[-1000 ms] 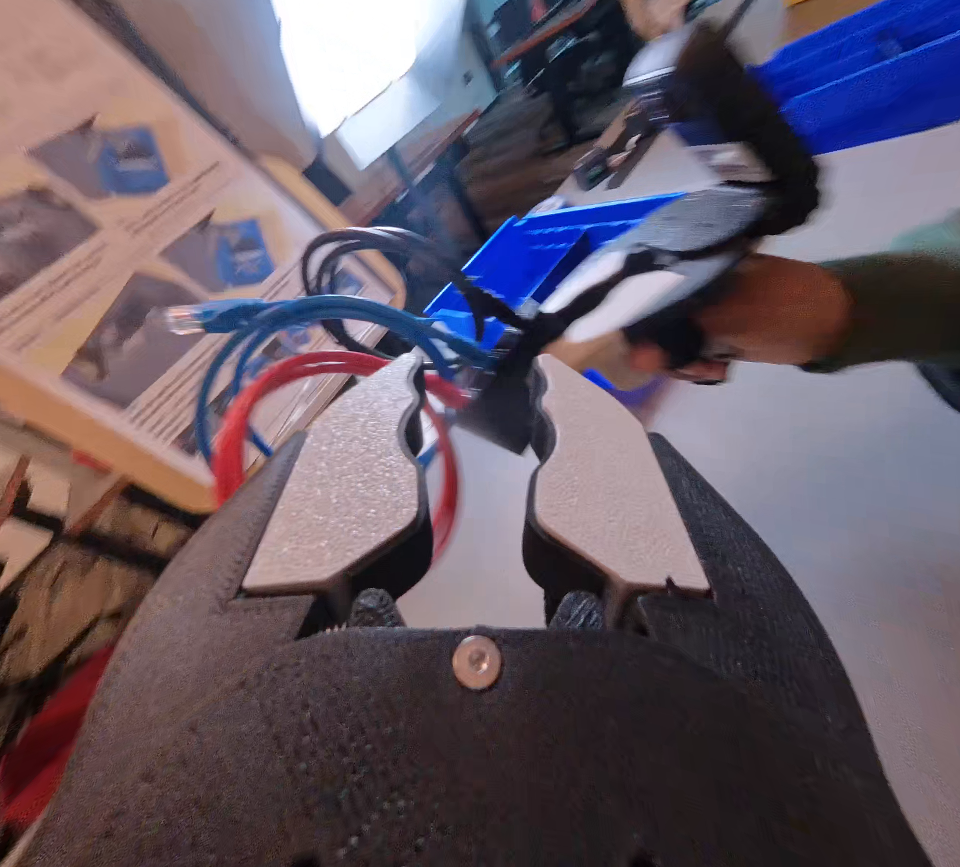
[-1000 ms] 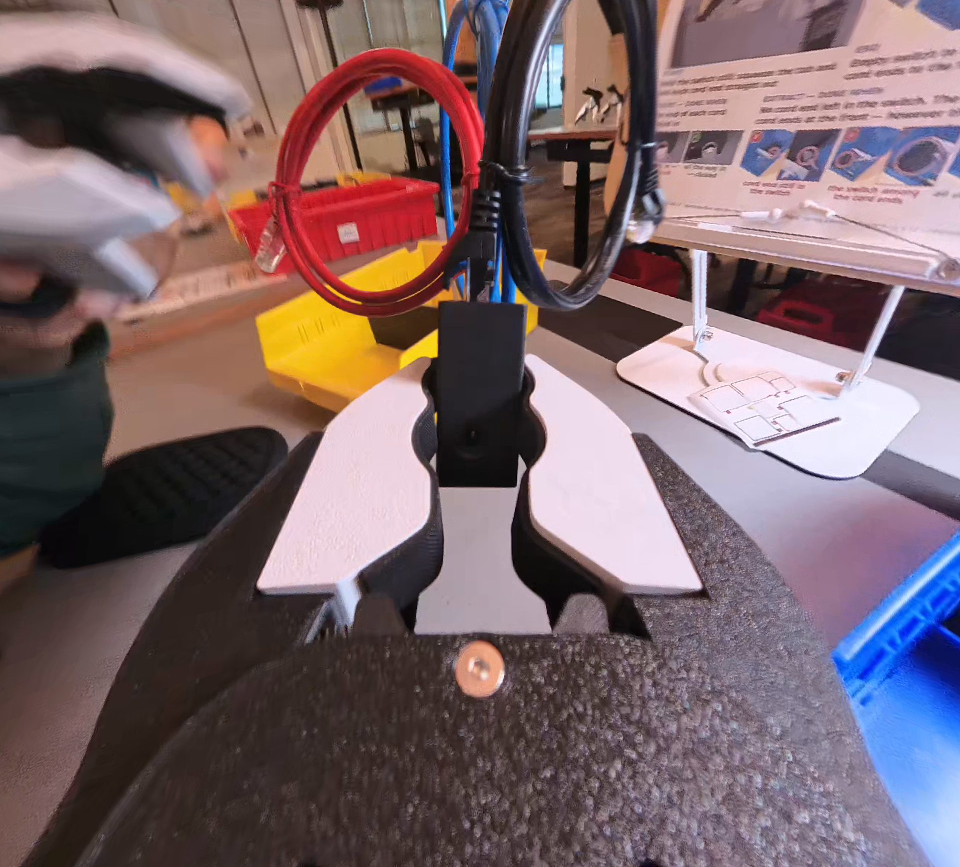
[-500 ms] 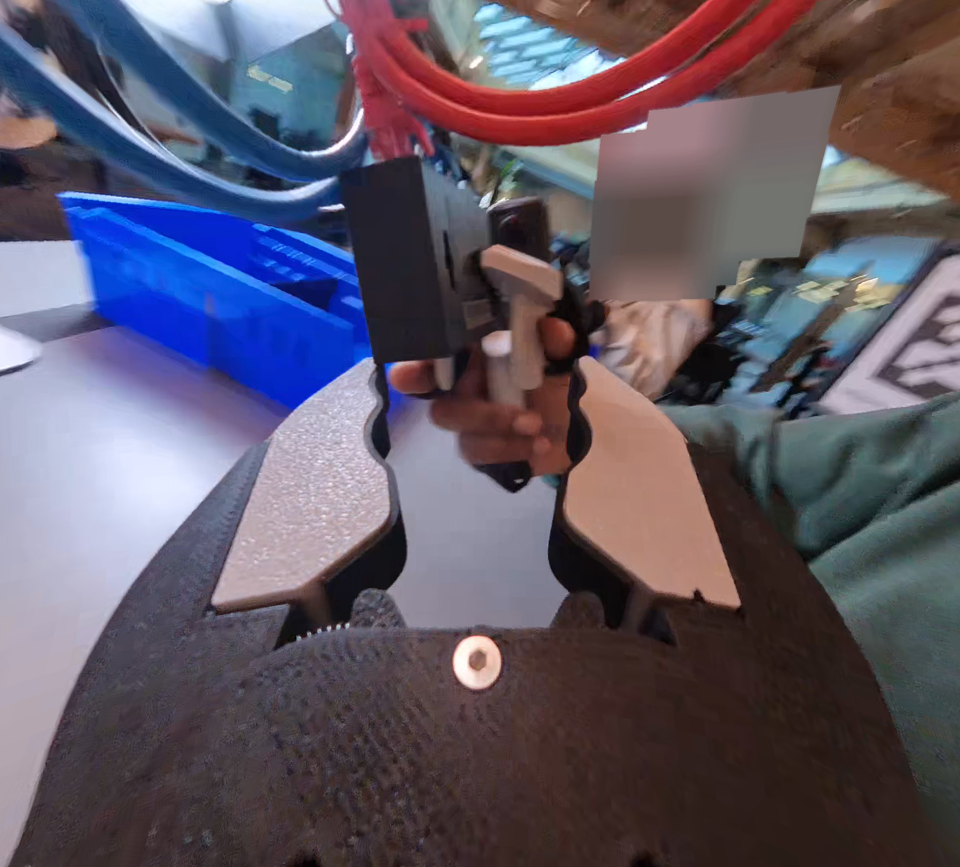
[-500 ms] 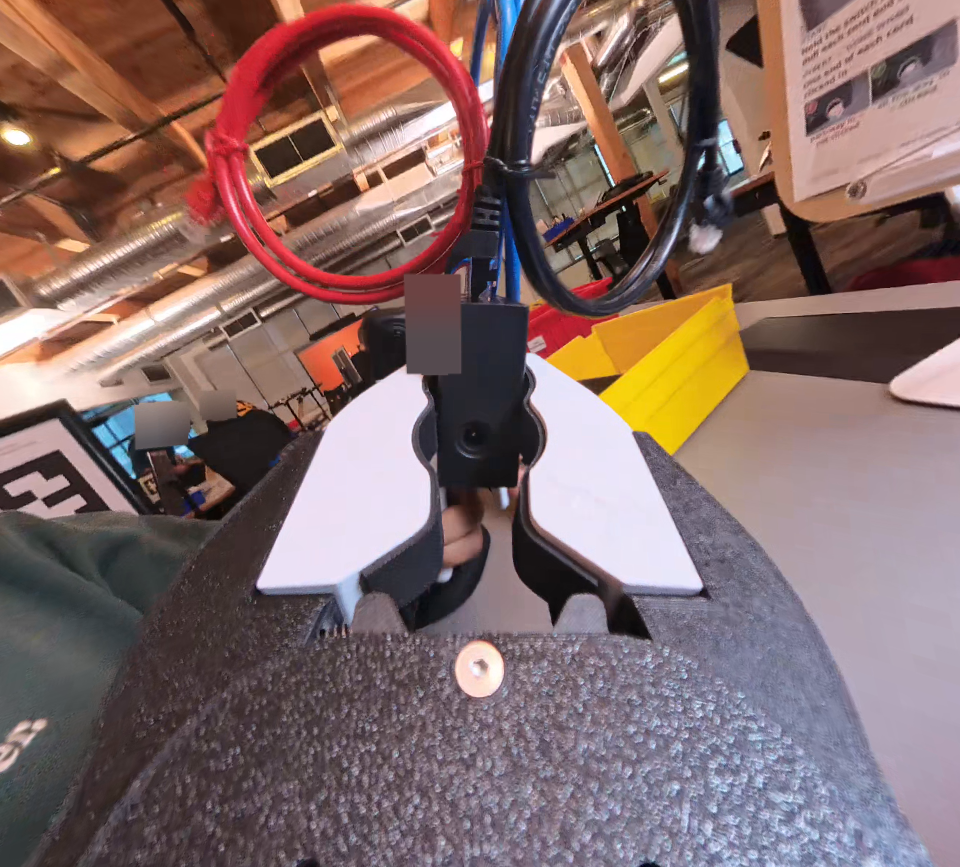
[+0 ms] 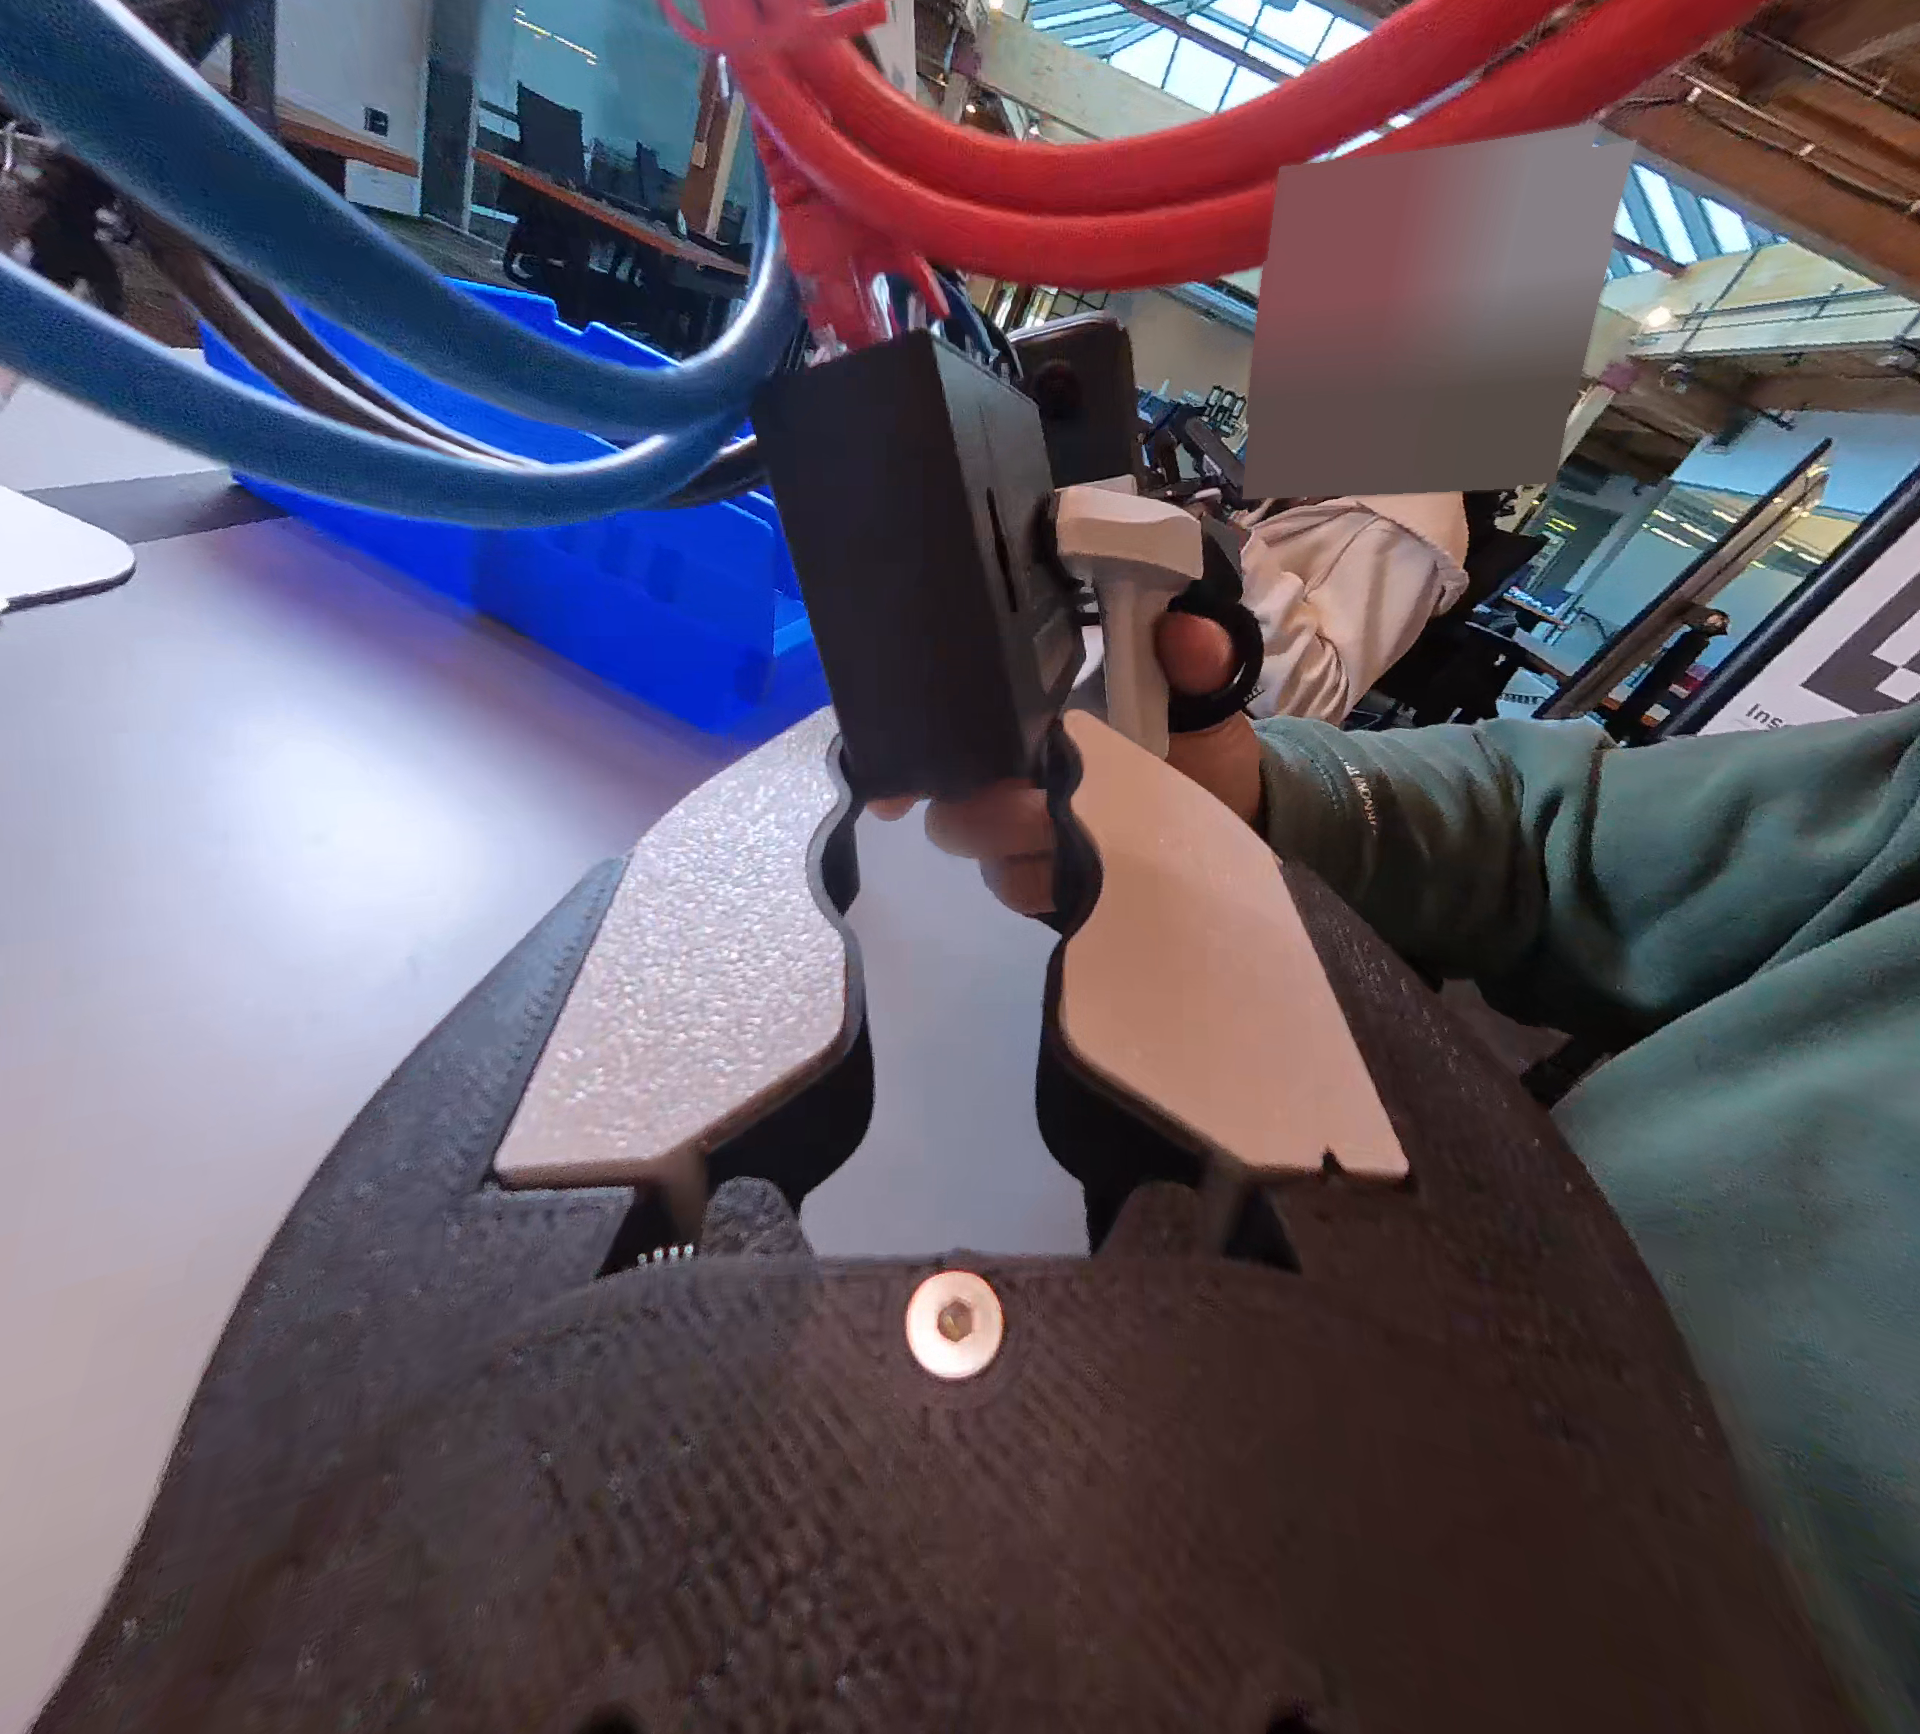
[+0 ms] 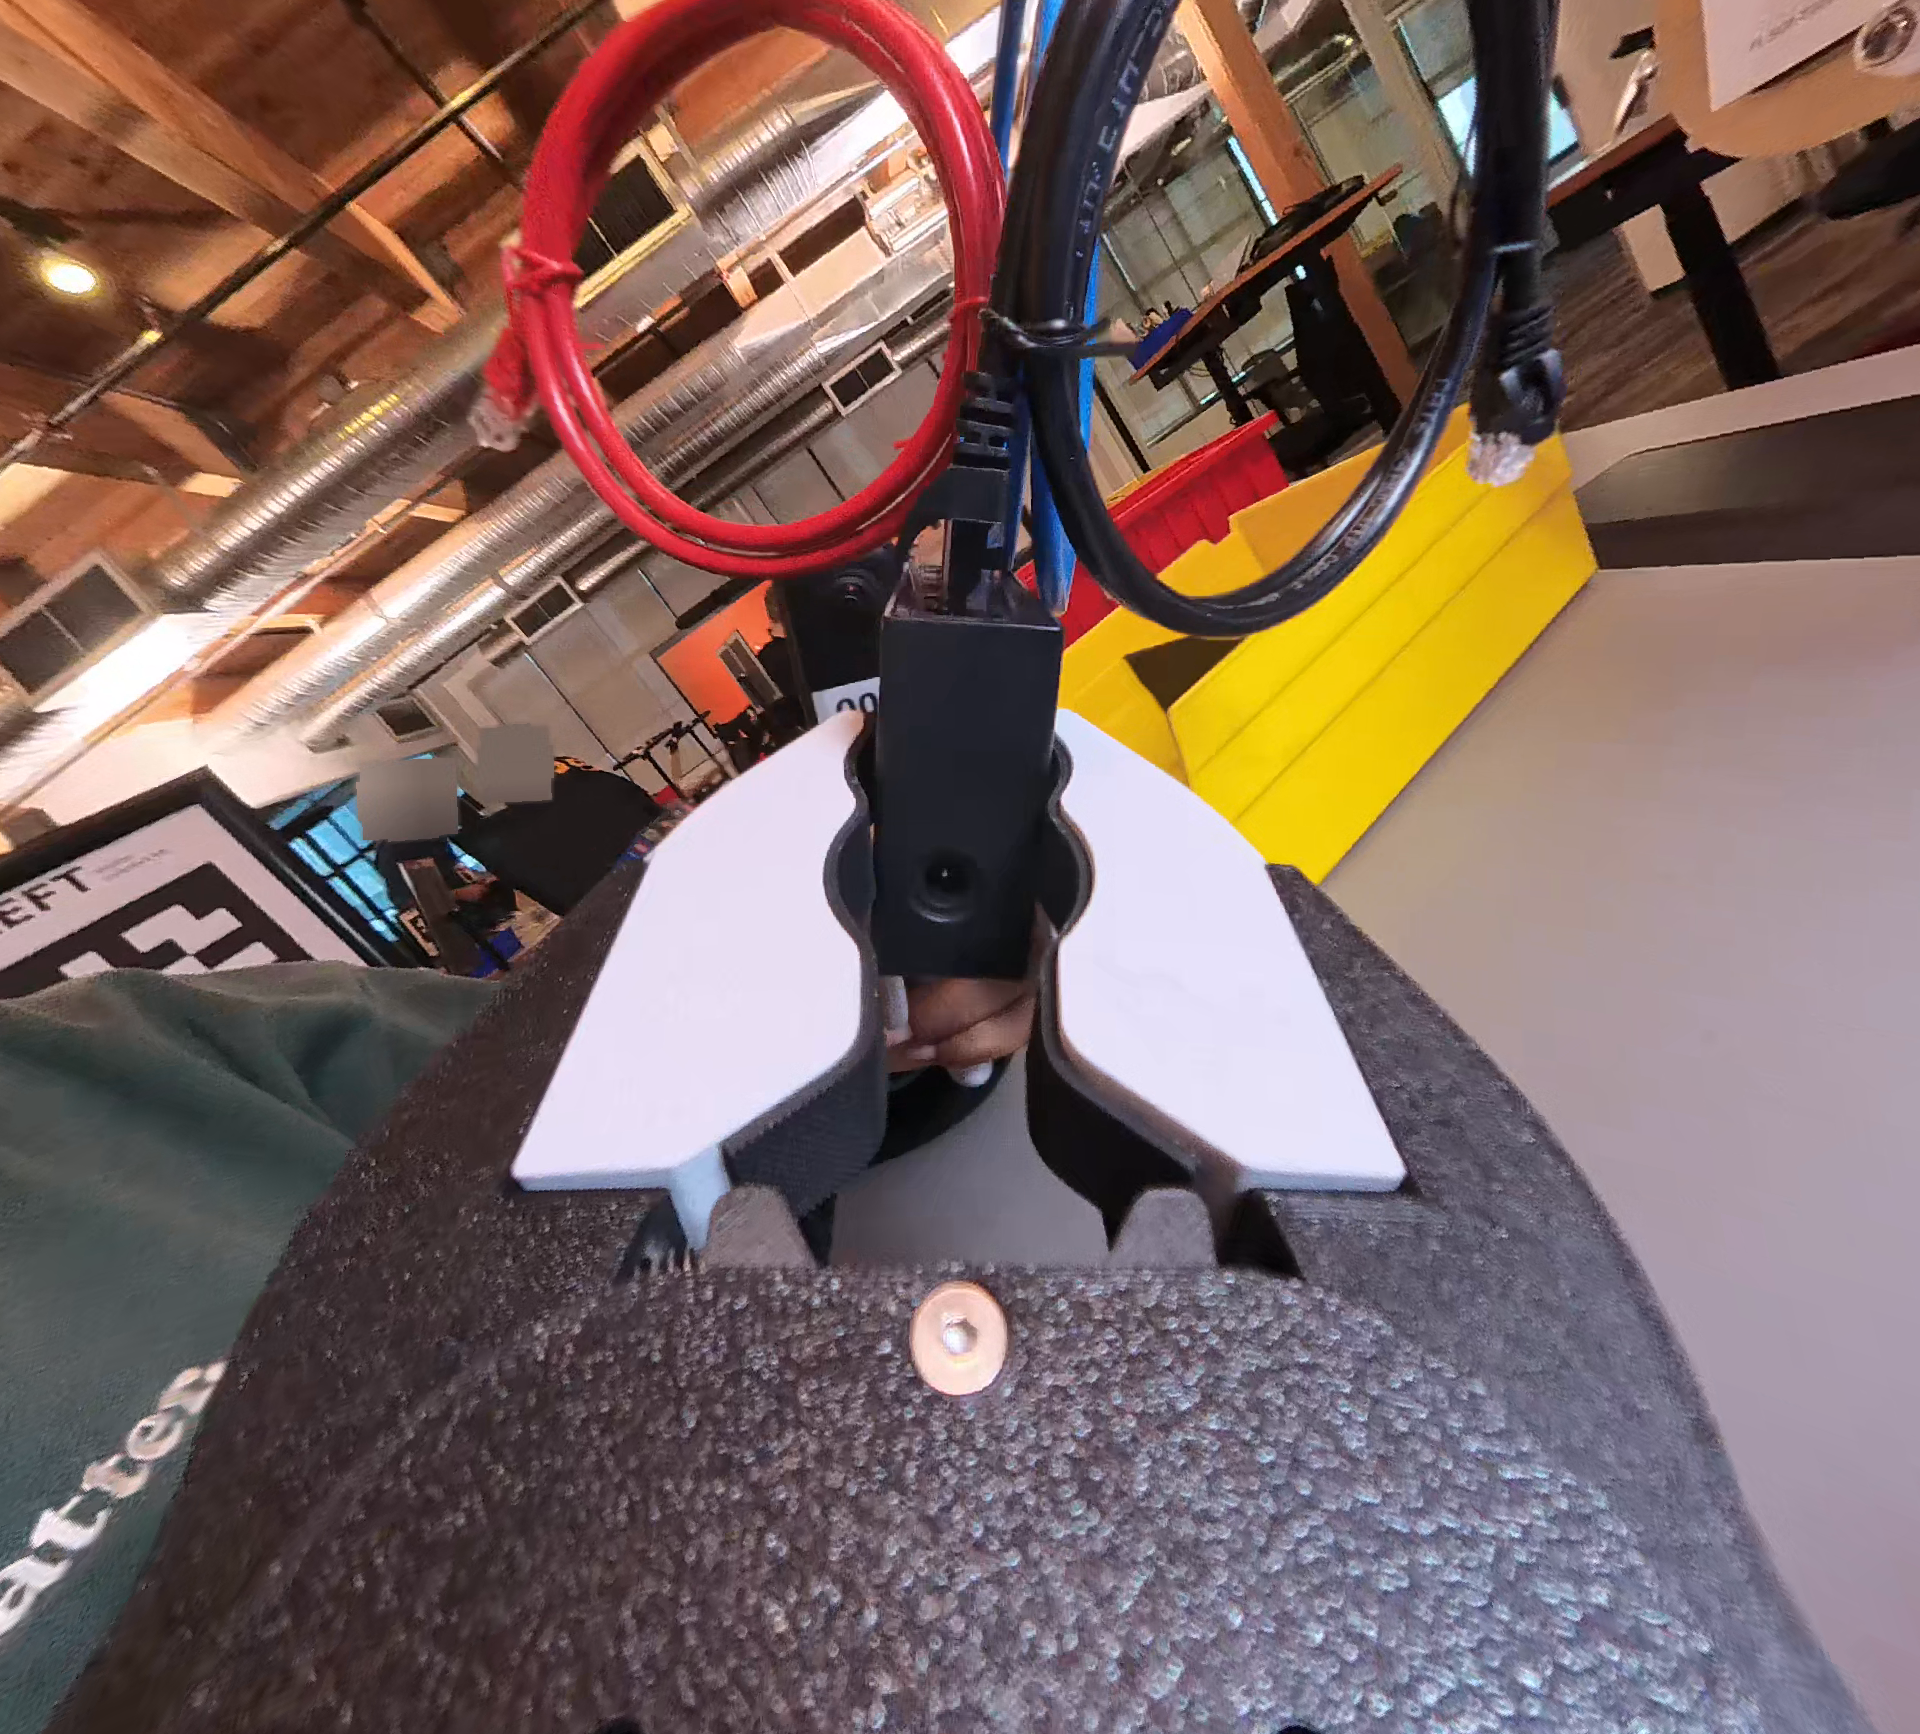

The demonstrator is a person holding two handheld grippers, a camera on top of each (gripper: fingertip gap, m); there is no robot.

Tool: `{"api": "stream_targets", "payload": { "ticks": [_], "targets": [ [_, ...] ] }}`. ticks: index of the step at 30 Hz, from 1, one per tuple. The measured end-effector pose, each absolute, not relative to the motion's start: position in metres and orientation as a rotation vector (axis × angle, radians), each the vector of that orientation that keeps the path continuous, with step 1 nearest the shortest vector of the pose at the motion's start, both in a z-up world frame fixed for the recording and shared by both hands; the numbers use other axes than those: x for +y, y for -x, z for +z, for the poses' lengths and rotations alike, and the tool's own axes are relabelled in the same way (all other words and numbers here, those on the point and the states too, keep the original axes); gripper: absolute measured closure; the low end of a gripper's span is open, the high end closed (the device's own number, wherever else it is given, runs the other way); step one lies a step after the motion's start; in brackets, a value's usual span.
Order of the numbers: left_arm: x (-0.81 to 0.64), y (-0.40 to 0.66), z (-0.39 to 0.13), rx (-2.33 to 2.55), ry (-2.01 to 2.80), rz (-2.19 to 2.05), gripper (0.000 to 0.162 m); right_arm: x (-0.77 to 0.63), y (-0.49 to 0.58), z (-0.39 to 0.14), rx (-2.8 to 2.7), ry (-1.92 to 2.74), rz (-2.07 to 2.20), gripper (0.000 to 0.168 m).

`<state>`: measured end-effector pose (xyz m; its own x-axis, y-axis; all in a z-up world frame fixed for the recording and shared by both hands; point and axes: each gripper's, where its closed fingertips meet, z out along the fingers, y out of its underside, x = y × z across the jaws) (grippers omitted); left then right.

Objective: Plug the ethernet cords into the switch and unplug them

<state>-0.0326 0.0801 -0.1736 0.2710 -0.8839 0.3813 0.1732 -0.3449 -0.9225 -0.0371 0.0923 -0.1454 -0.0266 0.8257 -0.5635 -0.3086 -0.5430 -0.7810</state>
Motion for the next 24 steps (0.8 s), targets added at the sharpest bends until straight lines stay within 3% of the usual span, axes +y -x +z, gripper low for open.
{"api": "stream_targets", "payload": {
  "ticks": [4, 6, 9, 14, 19, 24],
  "targets": [
    [0.077, 0.031, -0.172, 0.706, 1.482, -1.327, 0.123, 0.091, 0.037, -0.146, -0.575, 1.404, 1.739, 0.141],
    [0.077, 0.034, -0.159, 0.639, 1.428, -1.412, 0.101, 0.091, 0.040, -0.153, -0.615, 1.419, 1.664, 0.140],
    [0.083, 0.042, -0.163, 0.637, 1.444, -1.341, 0.126, 0.082, 0.047, -0.156, -0.671, 1.427, 1.651, 0.141],
    [0.074, 0.043, -0.157, 0.692, 1.480, -1.422, 0.132, 0.076, 0.048, -0.152, -0.759, 1.407, 1.608, 0.140],
    [0.074, 0.052, -0.160, 0.732, 1.576, -1.418, 0.133, 0.078, 0.038, -0.148, -0.926, 1.399, 1.534, 0.125],
    [0.070, 0.048, -0.174, 0.750, 1.659, -1.483, 0.133, 0.085, 0.025, -0.154, -0.957, 1.463, 1.577, 0.145]
  ]
}}
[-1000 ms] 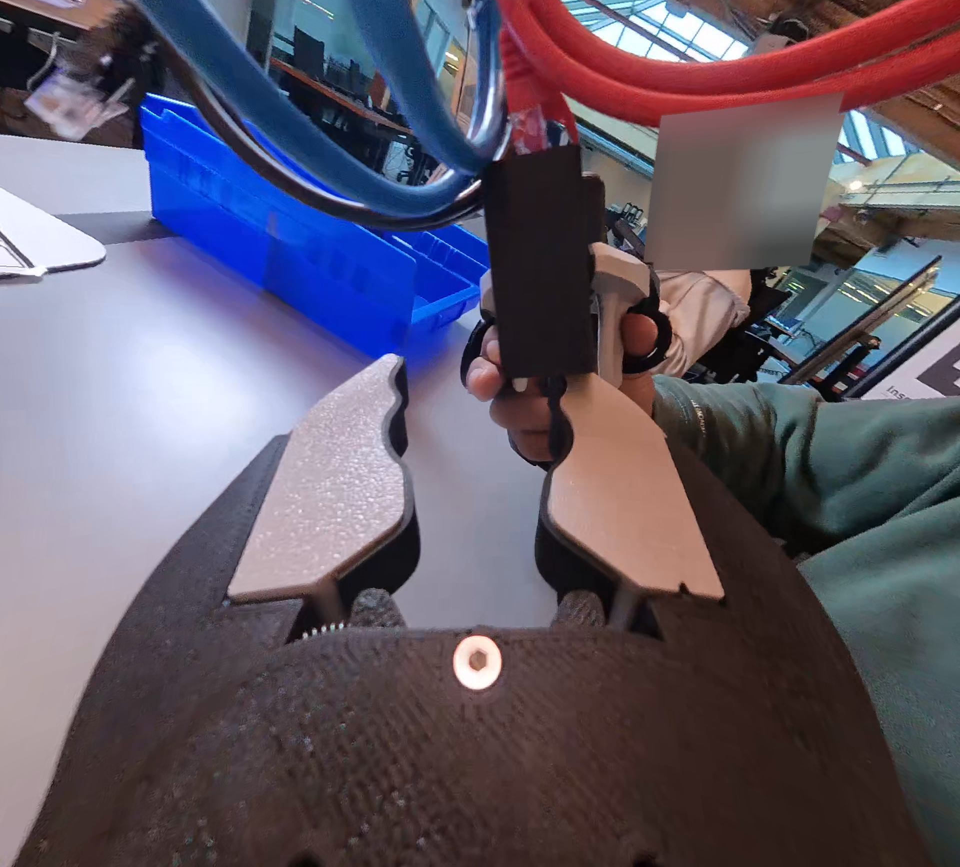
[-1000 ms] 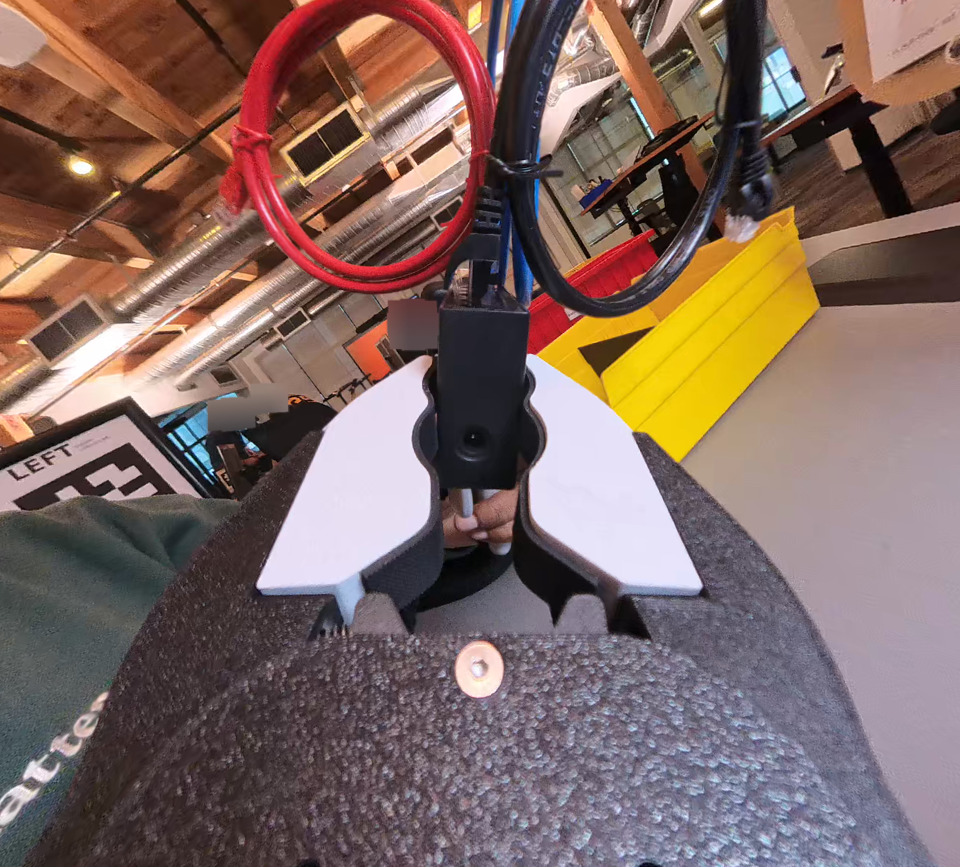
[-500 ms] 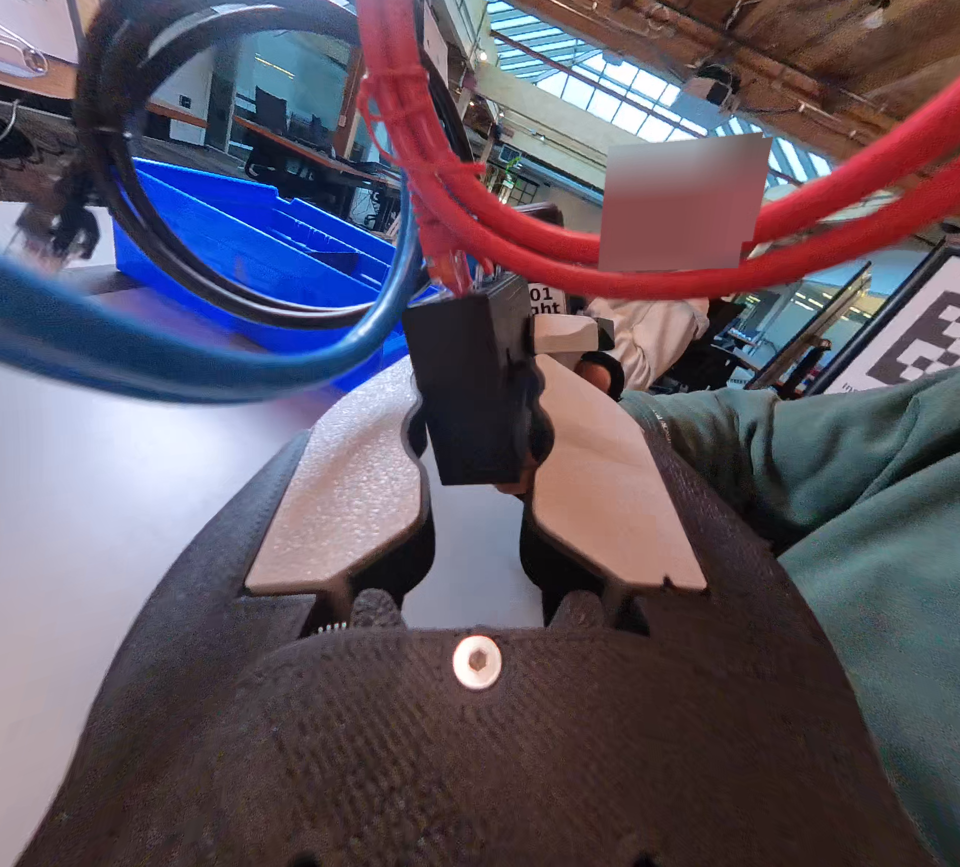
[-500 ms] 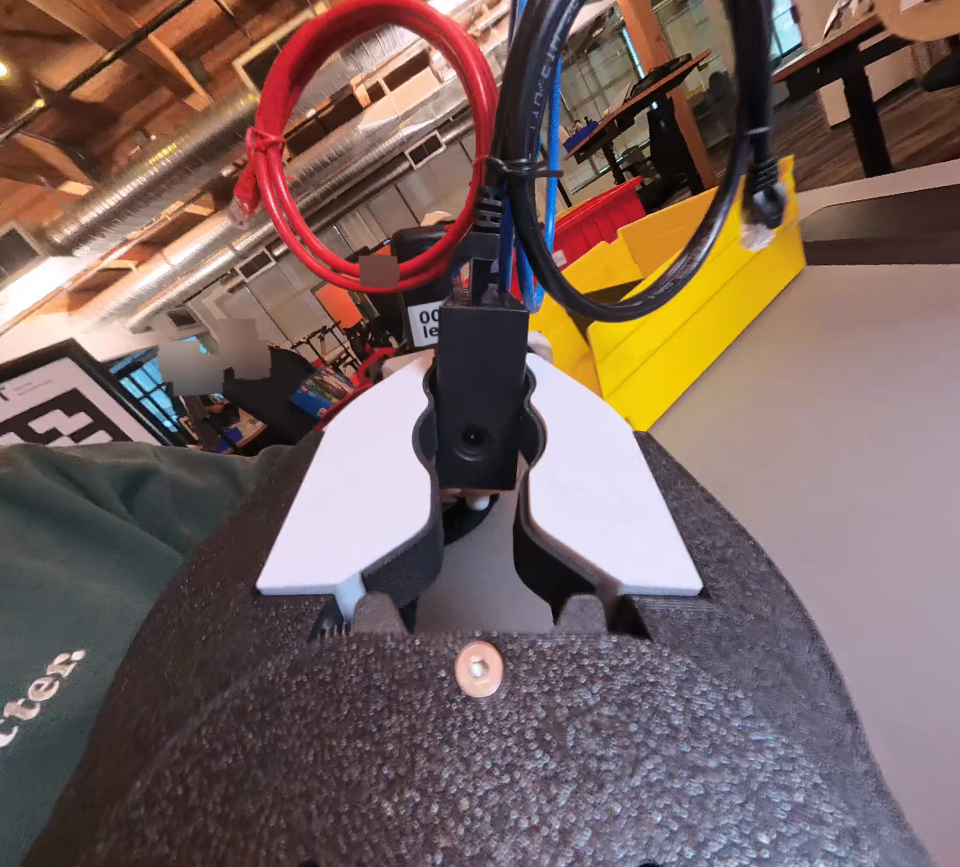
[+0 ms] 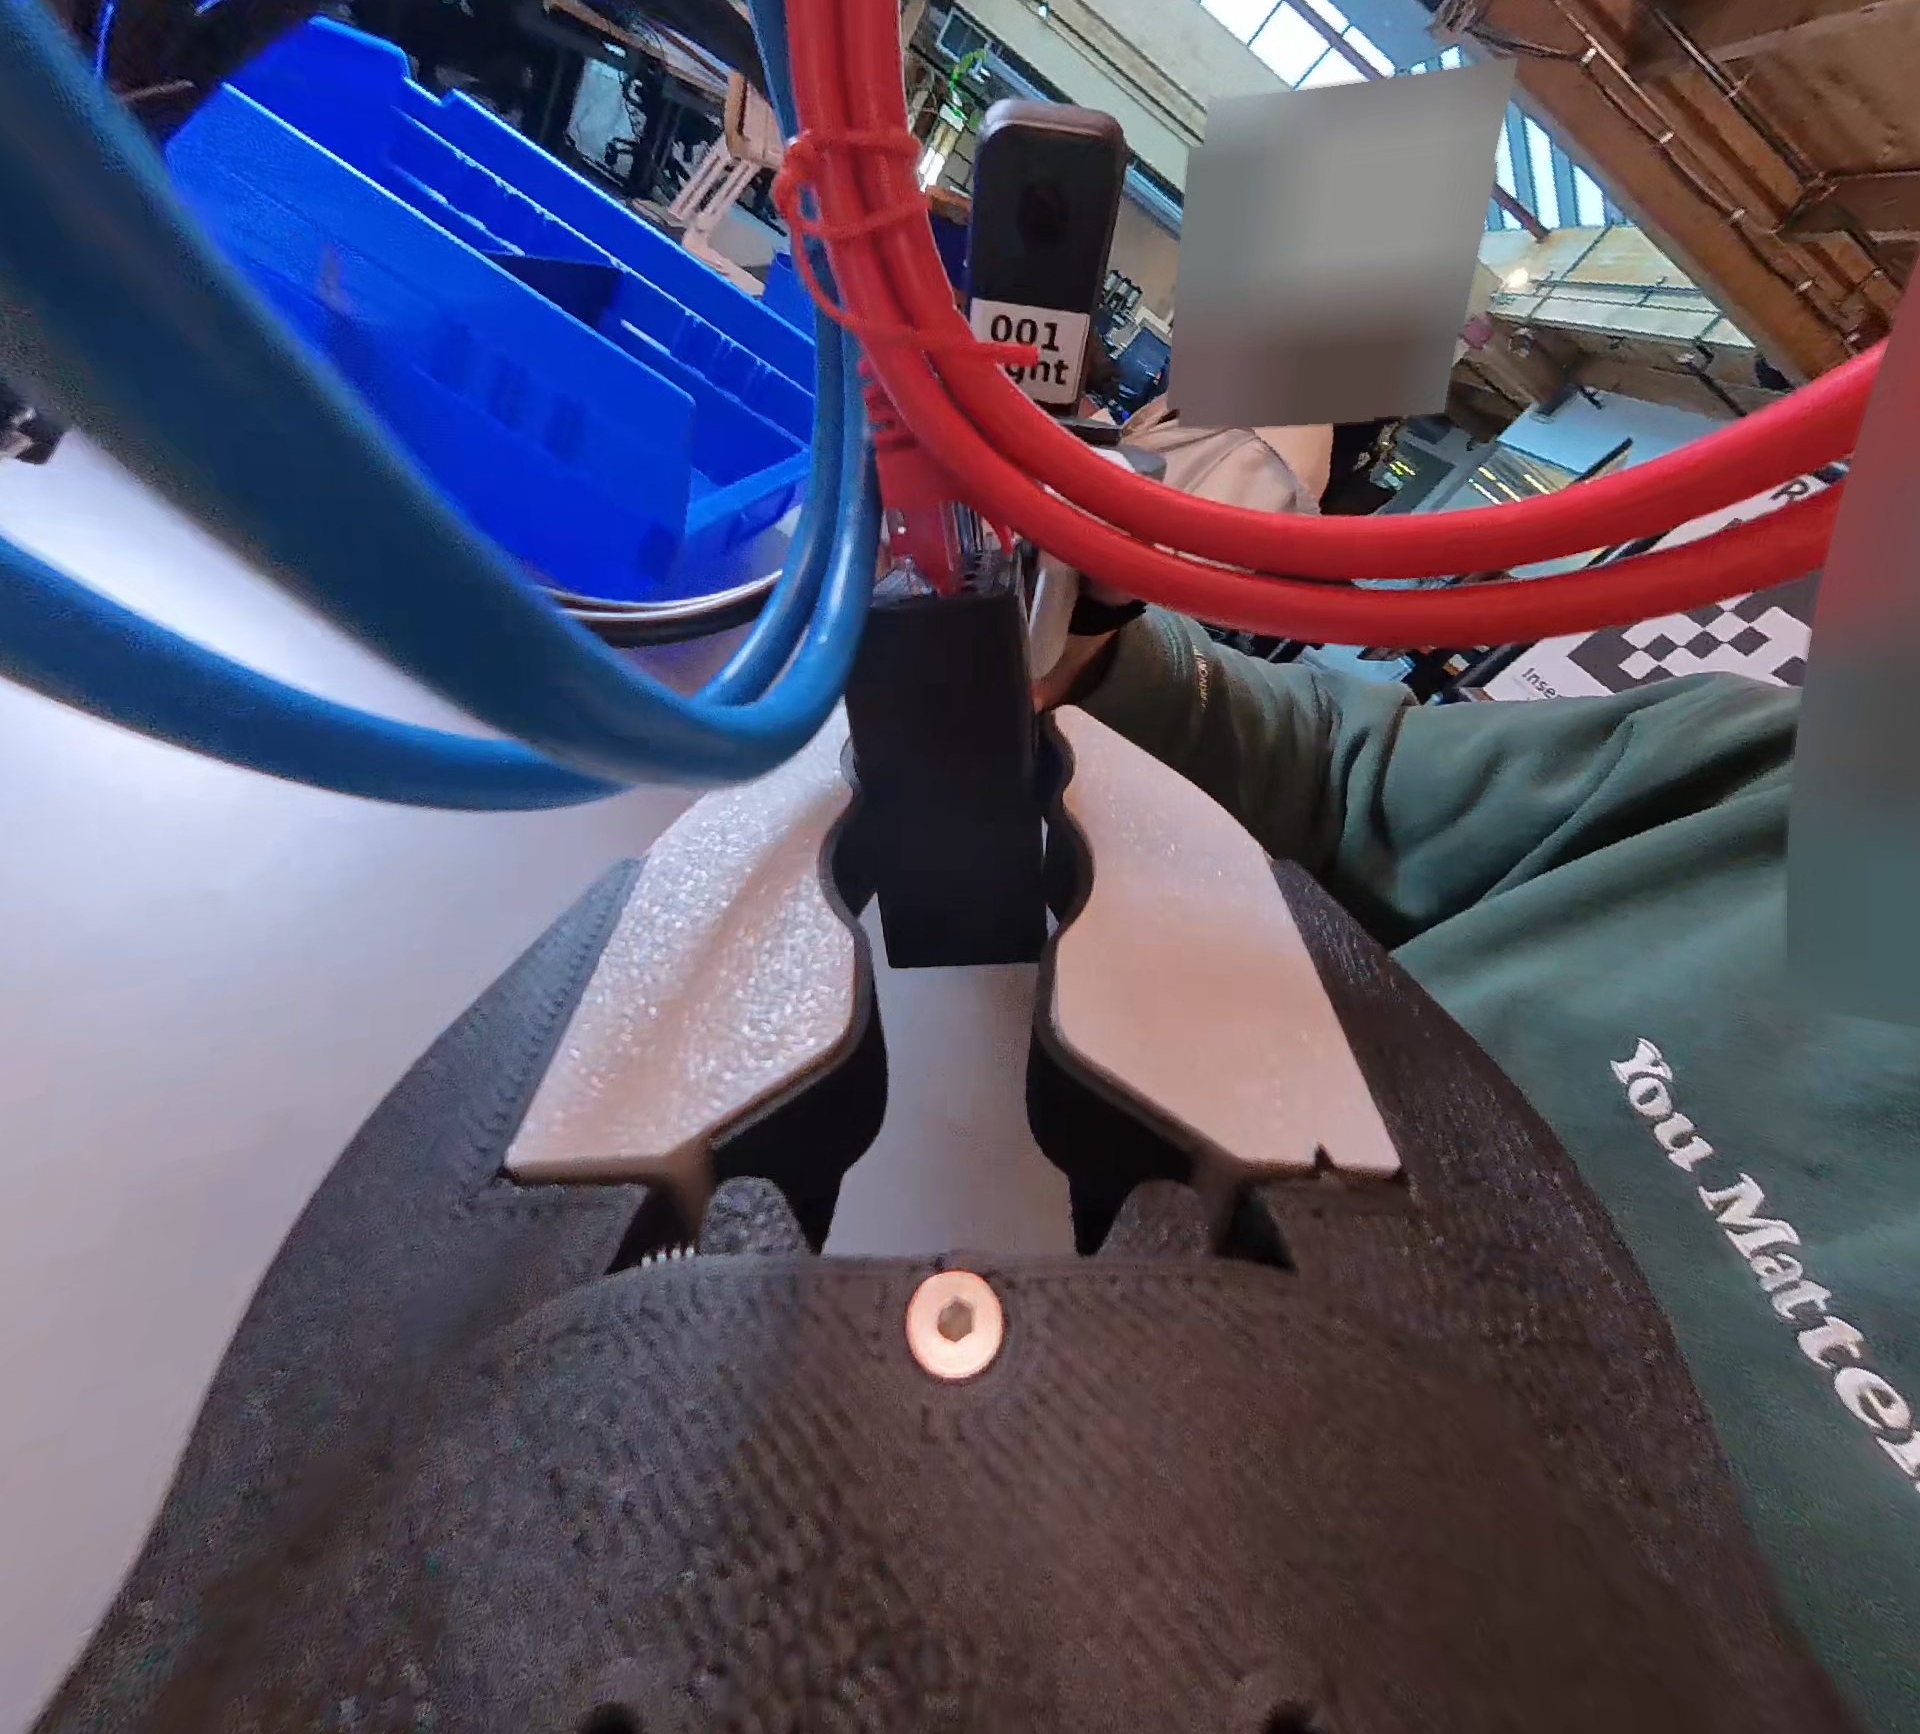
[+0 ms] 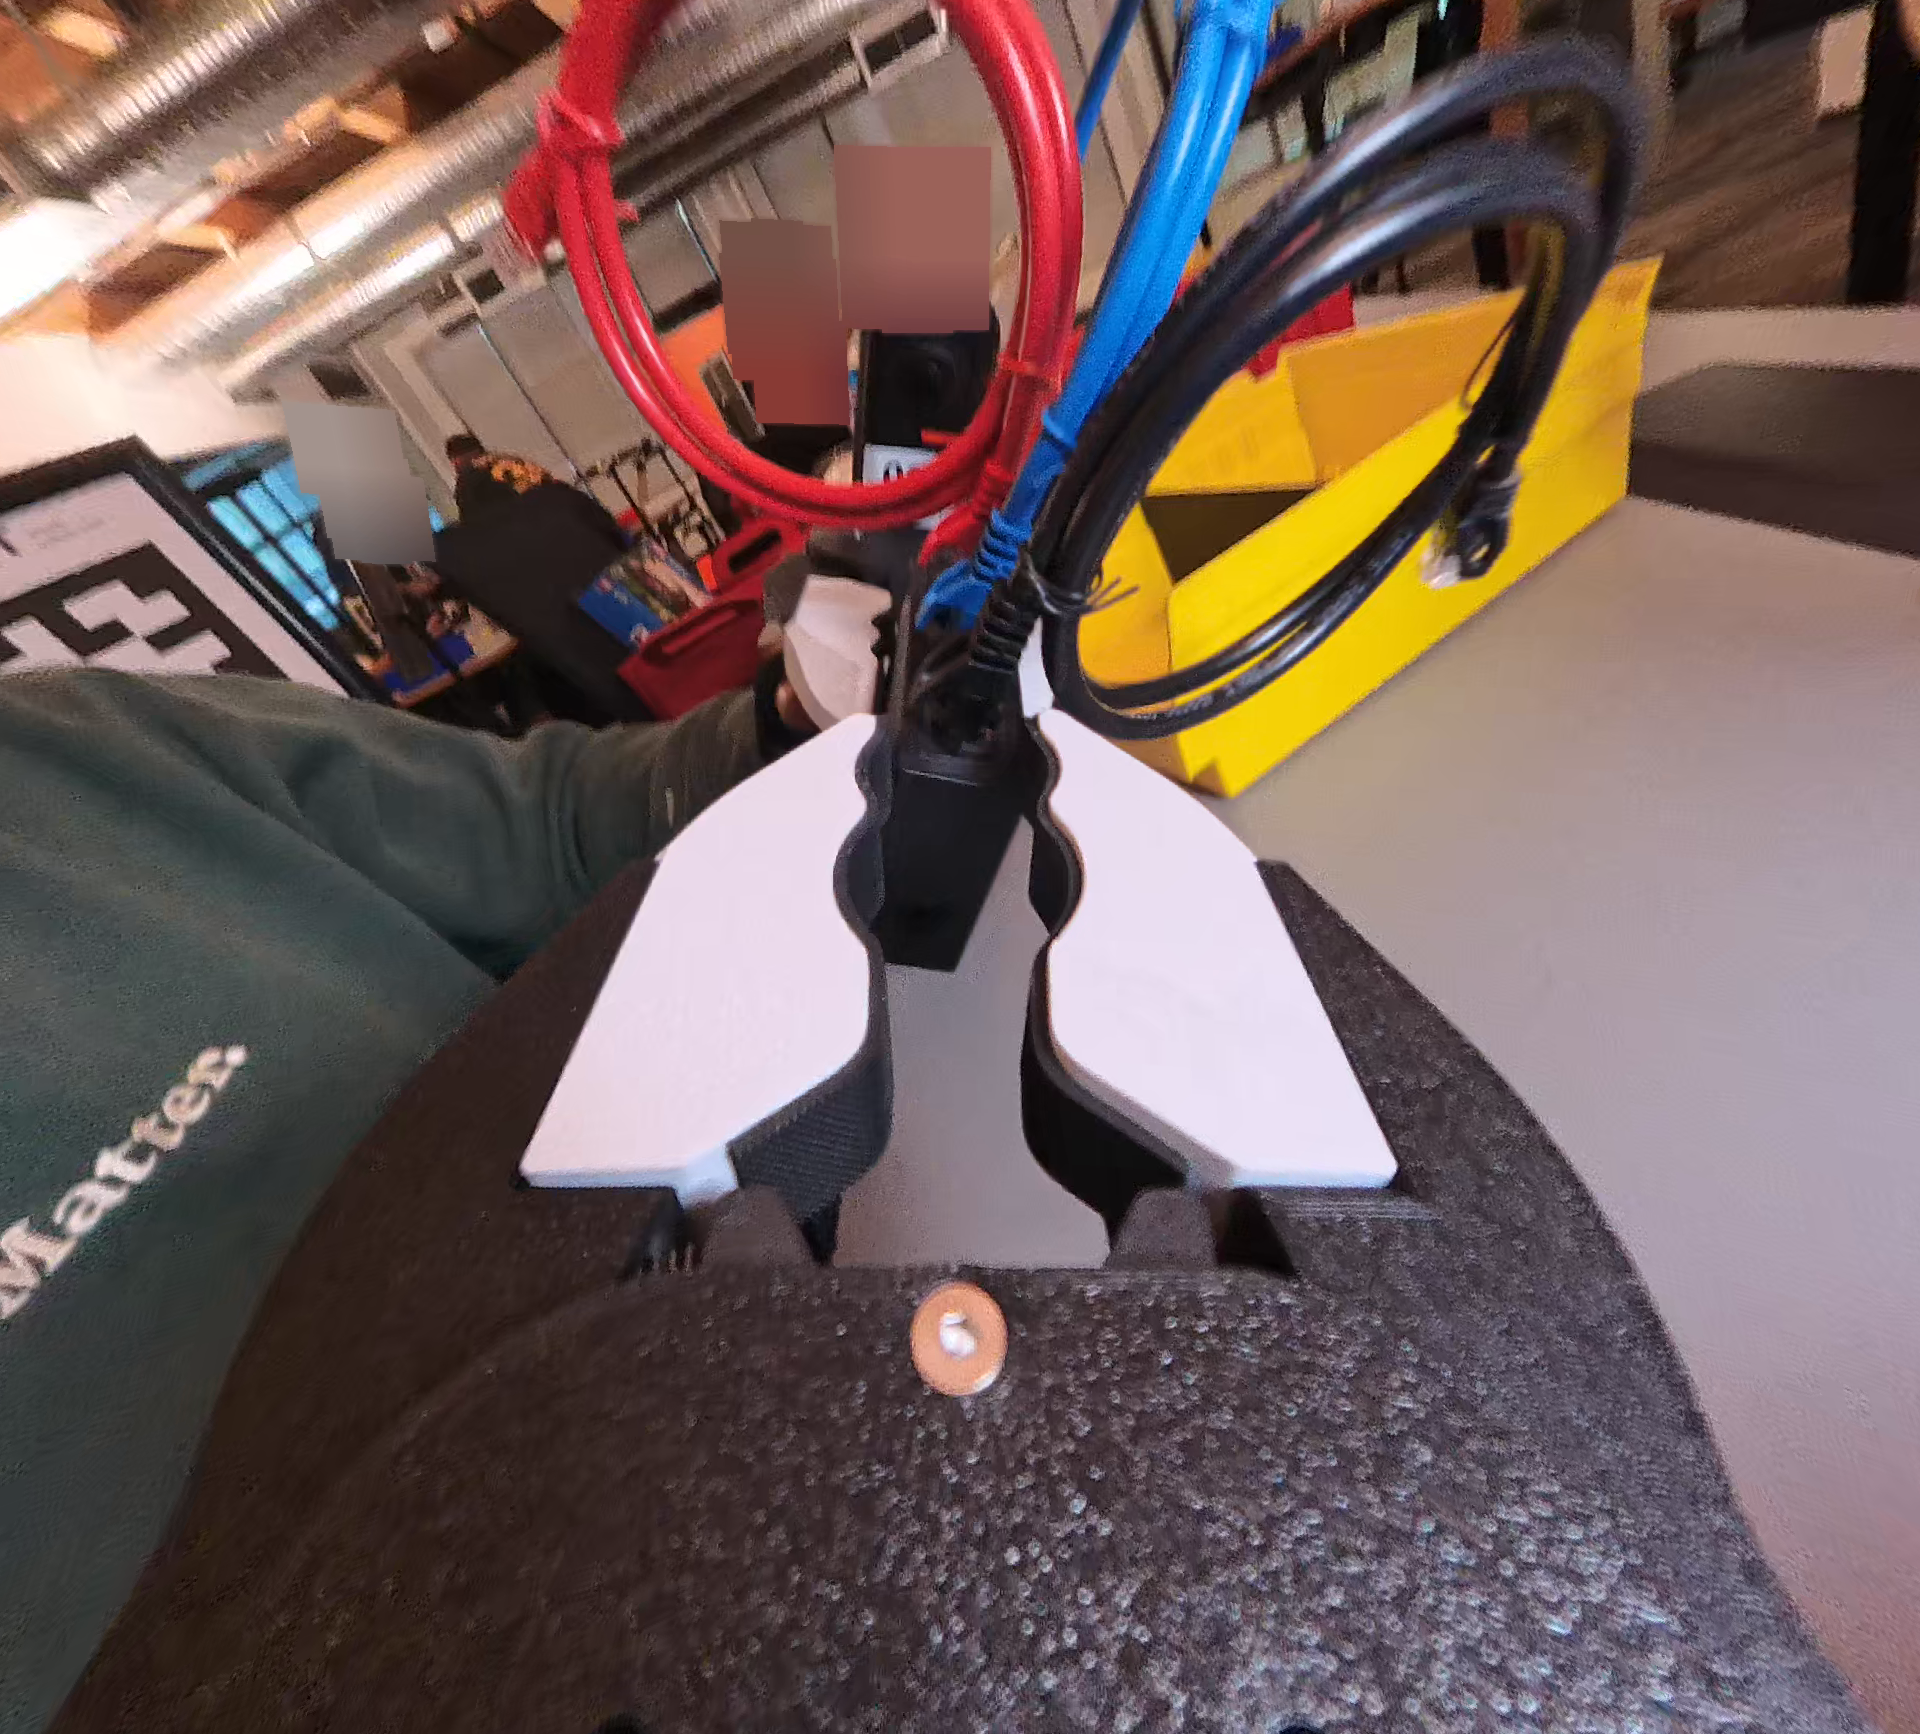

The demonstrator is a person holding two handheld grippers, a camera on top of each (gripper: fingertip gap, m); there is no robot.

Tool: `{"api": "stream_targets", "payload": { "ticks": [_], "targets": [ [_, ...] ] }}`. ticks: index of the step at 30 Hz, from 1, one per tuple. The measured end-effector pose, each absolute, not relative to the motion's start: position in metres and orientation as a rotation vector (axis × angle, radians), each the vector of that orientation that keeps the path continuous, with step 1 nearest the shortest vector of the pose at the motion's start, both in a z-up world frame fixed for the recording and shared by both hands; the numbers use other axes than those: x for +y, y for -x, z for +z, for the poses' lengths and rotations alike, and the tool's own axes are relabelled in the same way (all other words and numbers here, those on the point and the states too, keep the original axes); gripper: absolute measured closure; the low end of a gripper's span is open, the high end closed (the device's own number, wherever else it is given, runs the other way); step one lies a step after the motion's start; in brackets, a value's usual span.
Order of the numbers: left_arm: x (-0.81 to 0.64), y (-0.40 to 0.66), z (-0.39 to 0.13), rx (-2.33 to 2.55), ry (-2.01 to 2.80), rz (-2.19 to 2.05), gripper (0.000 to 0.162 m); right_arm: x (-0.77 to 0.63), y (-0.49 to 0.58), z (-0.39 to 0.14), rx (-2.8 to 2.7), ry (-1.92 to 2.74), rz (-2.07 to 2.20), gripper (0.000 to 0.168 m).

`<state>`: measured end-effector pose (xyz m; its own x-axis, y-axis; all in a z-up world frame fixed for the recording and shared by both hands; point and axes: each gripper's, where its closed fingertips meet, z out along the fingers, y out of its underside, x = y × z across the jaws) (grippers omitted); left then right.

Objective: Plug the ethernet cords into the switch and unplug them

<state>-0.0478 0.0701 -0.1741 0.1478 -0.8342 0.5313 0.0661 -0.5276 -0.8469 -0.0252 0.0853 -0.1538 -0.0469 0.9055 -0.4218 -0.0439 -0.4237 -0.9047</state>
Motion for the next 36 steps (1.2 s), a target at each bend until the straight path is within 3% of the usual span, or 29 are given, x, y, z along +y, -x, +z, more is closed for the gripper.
{"api": "stream_targets", "payload": {
  "ticks": [14, 20, 24, 31, 36],
  "targets": [
    [0.069, 0.045, -0.179, 0.711, 1.619, -1.598, 0.133, 0.083, 0.032, -0.165, -0.963, 1.493, 1.555, 0.142],
    [0.065, 0.039, -0.174, 0.743, 1.550, -1.538, 0.120, 0.082, 0.031, -0.153, -0.853, 1.435, 1.646, 0.150],
    [0.066, 0.040, -0.173, 0.714, 1.558, -1.571, 0.131, 0.079, 0.034, -0.150, -0.852, 1.416, 1.627, 0.150],
    [0.057, 0.030, -0.178, 0.821, 1.535, -1.510, 0.119, 0.075, 0.033, -0.143, -0.825, 1.348, 1.659, 0.150],
    [0.054, 0.030, -0.174, 0.835, 1.506, -1.463, 0.129, 0.073, 0.034, -0.141, -0.804, 1.303, 1.684, 0.150]
  ]
}}
